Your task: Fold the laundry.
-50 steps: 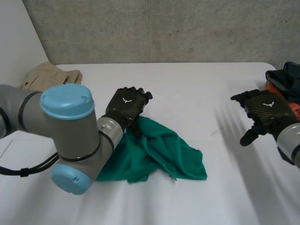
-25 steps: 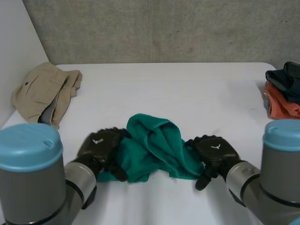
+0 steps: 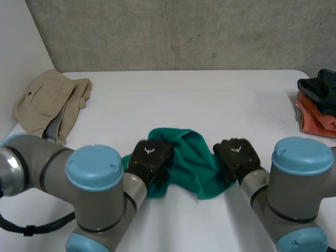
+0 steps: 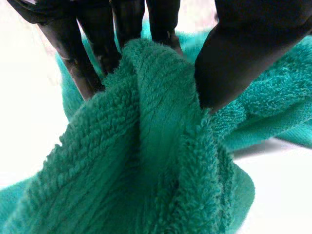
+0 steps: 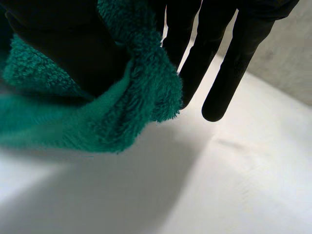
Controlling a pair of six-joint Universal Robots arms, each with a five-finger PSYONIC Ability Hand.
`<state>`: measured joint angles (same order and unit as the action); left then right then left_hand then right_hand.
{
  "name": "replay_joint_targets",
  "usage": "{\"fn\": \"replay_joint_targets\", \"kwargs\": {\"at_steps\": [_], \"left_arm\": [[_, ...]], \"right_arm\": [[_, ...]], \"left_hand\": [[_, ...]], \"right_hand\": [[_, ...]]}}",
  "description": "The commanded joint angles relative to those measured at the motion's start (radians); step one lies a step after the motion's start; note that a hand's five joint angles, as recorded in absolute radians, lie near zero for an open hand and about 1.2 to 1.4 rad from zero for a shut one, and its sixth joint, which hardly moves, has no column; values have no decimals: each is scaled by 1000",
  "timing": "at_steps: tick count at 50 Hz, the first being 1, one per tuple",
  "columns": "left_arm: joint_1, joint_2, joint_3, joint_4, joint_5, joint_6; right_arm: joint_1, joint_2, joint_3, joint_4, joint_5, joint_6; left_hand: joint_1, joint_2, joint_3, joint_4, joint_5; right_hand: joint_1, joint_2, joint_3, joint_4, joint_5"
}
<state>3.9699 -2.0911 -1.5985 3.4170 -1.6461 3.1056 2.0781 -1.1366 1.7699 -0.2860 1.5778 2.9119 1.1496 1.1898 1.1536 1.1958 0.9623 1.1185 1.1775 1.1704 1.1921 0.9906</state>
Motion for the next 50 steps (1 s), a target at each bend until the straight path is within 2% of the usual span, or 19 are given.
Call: {"fn": "replay_joint_targets", "kwargs": {"at_steps": [1,7,10,13,18,22,25,30,33,36,37,41,42,50], "left_arm": [[35,222,28,-44,3,10],[176,448,49,-155,22,43],[215,491,71,-197,40,70],[255,505,91,-246,95,102],[273,426,77,-279,181,155],[279,265,98,-272,187,206],[287,150,164,-265,183,232],[337,-41,439,-233,155,252],[345,-90,593,-190,144,243],[342,-98,706,-69,144,229],[347,-92,724,27,141,214],[348,-41,715,235,140,156],[345,-30,706,244,140,150],[385,28,493,127,149,148]], "right_arm": [[-45,-159,-62,71,14,-170],[-124,-336,-185,201,8,-347],[-122,-371,-240,260,10,-373],[-122,-379,-315,349,5,-390],[-135,-356,-403,488,-33,-395],[-135,-234,-440,510,-77,-402],[-135,-146,-486,512,-81,-419],[-132,24,-653,463,-41,-487],[-119,86,-762,374,2,-490],[-118,100,-826,179,51,-485],[-118,89,-820,78,60,-485],[-113,45,-759,-132,65,-488],[-110,34,-739,-146,62,-488],[-112,-72,-505,-121,1,-490]], "left_hand": [[247,207,243,200,259],[247,207,243,200,259],[247,207,243,200,259],[247,207,243,200,259],[247,207,243,200,259],[247,207,243,200,259],[247,207,243,200,259],[247,207,243,200,259],[247,207,243,200,259],[247,207,243,200,259],[247,207,243,200,259],[247,207,243,200,259],[247,207,243,200,259],[247,207,243,200,259]], "right_hand": [[278,219,226,204,231],[278,219,226,204,231],[278,219,226,204,231],[278,219,226,204,231],[278,219,226,204,231],[278,219,226,204,231],[278,219,226,204,231],[278,219,226,204,231],[278,219,226,204,231],[278,219,226,204,231],[278,219,226,204,231],[278,219,226,204,231],[278,219,226,204,231],[278,219,226,204,231]]}}
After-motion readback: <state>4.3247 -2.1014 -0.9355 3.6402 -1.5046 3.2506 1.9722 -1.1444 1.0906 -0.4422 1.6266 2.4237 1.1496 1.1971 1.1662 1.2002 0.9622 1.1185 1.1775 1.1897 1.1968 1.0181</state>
